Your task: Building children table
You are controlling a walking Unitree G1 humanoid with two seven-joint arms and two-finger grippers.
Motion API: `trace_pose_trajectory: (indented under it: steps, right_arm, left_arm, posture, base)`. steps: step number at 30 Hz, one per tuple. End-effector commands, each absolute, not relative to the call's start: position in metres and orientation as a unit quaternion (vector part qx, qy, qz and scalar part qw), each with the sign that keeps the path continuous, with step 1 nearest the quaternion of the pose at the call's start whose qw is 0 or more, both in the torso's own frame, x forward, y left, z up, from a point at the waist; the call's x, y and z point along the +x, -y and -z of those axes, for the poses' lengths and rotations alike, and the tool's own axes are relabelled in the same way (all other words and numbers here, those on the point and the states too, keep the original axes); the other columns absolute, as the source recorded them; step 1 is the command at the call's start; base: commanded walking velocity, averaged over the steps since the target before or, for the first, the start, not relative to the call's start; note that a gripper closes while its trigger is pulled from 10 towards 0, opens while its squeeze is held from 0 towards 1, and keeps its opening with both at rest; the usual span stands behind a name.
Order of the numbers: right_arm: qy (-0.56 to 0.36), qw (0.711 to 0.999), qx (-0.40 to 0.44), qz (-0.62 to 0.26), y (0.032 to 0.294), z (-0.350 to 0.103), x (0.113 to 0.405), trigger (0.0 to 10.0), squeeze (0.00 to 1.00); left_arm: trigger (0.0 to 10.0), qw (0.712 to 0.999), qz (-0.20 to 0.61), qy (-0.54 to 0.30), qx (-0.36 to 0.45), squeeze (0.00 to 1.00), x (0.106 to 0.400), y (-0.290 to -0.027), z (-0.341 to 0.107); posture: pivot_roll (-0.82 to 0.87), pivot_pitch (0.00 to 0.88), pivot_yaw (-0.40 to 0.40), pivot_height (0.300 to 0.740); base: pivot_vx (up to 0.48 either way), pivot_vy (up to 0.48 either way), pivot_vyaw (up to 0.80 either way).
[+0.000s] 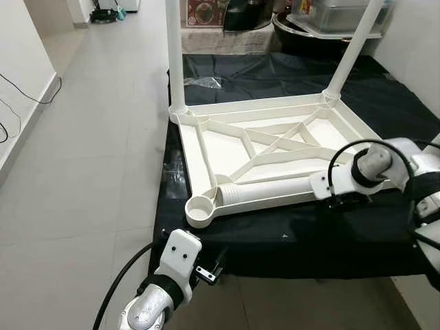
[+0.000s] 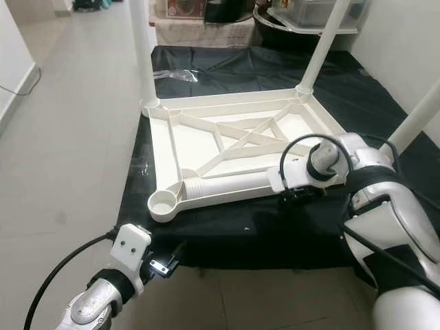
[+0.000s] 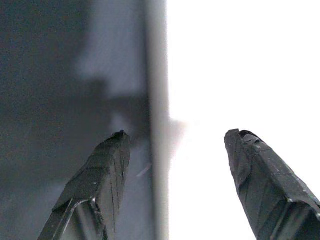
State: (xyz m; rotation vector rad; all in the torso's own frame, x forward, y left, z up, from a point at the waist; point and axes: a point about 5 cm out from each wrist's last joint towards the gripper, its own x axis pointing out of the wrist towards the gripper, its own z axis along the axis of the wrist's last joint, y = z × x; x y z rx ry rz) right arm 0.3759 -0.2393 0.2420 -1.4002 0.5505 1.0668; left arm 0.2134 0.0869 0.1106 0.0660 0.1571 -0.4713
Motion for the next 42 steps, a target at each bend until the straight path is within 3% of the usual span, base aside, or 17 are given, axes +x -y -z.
trace_pose_trajectory:
  steps: [1, 5, 7, 8, 10, 11, 13, 16, 17, 20, 21, 23, 28, 29, 33, 36, 42]
  right_arm:
    - [-0.204, 0.630, -0.579, -0.475, 0.226, -0.253, 0.379, 10.0, 0.00]
    - [-0.191, 0.645, -0.565, -0.478, 0.222, -0.257, 0.381, 10.0, 0.00]
    - [-0.160, 0.694, -0.502, -0.491, 0.212, -0.268, 0.384, 10.0, 0.00]
    - [-0.160, 0.694, -0.502, -0.491, 0.212, -0.268, 0.384, 10.0, 0.00]
    - [-0.115, 0.746, -0.434, -0.493, 0.202, -0.276, 0.387, 10.0, 0.00]
    - [-0.115, 0.746, -0.434, -0.493, 0.202, -0.276, 0.387, 10.0, 0.00]
    - [-0.055, 0.790, -0.370, -0.485, 0.195, -0.280, 0.390, 10.0, 0.00]
    - [-0.036, 0.810, -0.333, -0.481, 0.193, -0.281, 0.391, 10.0, 0.00]
    - [0.014, 0.862, -0.238, -0.447, 0.188, -0.280, 0.396, 10.0, 0.00]
    - [0.042, 0.886, -0.197, -0.418, 0.188, -0.280, 0.398, 10.0, 0.00]
    - [0.076, 0.911, -0.149, -0.376, 0.188, -0.279, 0.400, 10.0, 0.00]
    - [0.111, 0.935, -0.111, -0.317, 0.190, -0.274, 0.401, 10.0, 0.00]
    - [0.131, 0.955, -0.062, -0.261, 0.192, -0.265, 0.400, 10.0, 0.00]
    - [0.148, 0.969, -0.025, -0.197, 0.193, -0.254, 0.397, 10.0, 0.00]
    - [0.145, 0.982, 0.035, -0.112, 0.196, -0.233, 0.388, 10.0, 0.00]
    - [0.145, 0.982, 0.035, -0.112, 0.196, -0.233, 0.388, 10.0, 0.00]
    - [0.124, 0.988, 0.051, -0.070, 0.192, -0.210, 0.375, 10.0, 0.00]
  left_arm:
    - [10.0, 0.968, 0.236, -0.080, 0.031, 0.00, 0.213, -0.086, -0.109]
    - [10.0, 0.968, 0.236, -0.080, 0.031, 0.00, 0.213, -0.086, -0.109]
    - [10.0, 0.968, 0.239, -0.067, 0.029, 0.00, 0.214, -0.086, -0.112]
    - [10.0, 0.968, 0.239, -0.067, 0.029, 0.00, 0.214, -0.086, -0.112]
    - [10.0, 0.969, 0.242, -0.049, 0.014, 0.00, 0.218, -0.085, -0.121]
    - [10.0, 0.969, 0.242, -0.049, 0.014, 0.00, 0.218, -0.085, -0.121]
    - [10.0, 0.966, 0.256, -0.027, -0.018, 0.00, 0.227, -0.082, -0.138]
    - [10.0, 0.963, 0.267, -0.015, -0.028, 0.00, 0.232, -0.080, -0.146]
    - [10.0, 0.957, 0.289, 0.005, -0.037, 0.00, 0.241, -0.080, -0.164]
    - [10.0, 0.953, 0.300, 0.010, -0.035, 0.00, 0.244, -0.081, -0.170]
    - [10.0, 0.950, 0.310, 0.007, -0.038, 0.00, 0.248, -0.082, -0.175]
    - [10.0, 0.946, 0.322, -0.007, -0.043, 0.00, 0.253, -0.083, -0.176]
    - [10.0, 0.943, 0.330, -0.019, -0.041, 0.00, 0.259, -0.084, -0.177]
    - [10.0, 0.938, 0.341, -0.041, -0.044, 0.00, 0.265, -0.085, -0.176]
    - [10.0, 0.933, 0.348, -0.080, -0.045, 0.00, 0.281, -0.090, -0.176]
    - [10.0, 0.933, 0.348, -0.080, -0.045, 0.00, 0.281, -0.090, -0.176]
    - [10.0, 0.918, 0.361, -0.150, -0.072, 0.00, 0.310, -0.105, -0.180]
  posture:
    - [0.07, 0.109, -0.055, 0.740]
    - [0.07, 0.109, -0.057, 0.740]
    - [0.08, 0.107, -0.059, 0.740]
    - [0.08, 0.107, -0.059, 0.740]
    - [0.07, 0.104, -0.061, 0.740]
    - [0.07, 0.104, -0.061, 0.740]
    - [0.07, 0.102, -0.060, 0.740]
    - [0.08, 0.098, -0.061, 0.740]
    - [0.08, 0.089, -0.054, 0.740]
    - [0.08, 0.089, -0.053, 0.740]
    - [0.08, 0.088, -0.049, 0.740]
    - [0.08, 0.087, -0.043, 0.740]
    - [0.08, 0.086, -0.040, 0.740]
    - [0.08, 0.085, -0.035, 0.740]
    - [0.08, 0.084, -0.028, 0.740]
    - [0.08, 0.084, -0.028, 0.740]
    - [0.09, 0.080, -0.012, 0.740]
  base:
    - [0.000, 0.000, 0.00]
    - [0.000, 0.000, 0.00]
    - [0.000, 0.000, 0.00]
    - [0.000, 0.000, 0.00]
    - [0.000, 0.000, 0.00]
    - [0.000, 0.000, 0.00]
    - [0.000, 0.000, 0.00]
    - [0.000, 0.000, 0.00]
    - [0.000, 0.000, 0.00]
    - [0.000, 0.000, 0.00]
    - [0.000, 0.000, 0.00]
    - [0.000, 0.000, 0.00]
    - [0.000, 0.000, 0.00]
    - [0.000, 0.000, 0.00]
    - [0.000, 0.000, 0.00]
    - [0.000, 0.000, 0.00]
    - [0.000, 0.000, 0.00]
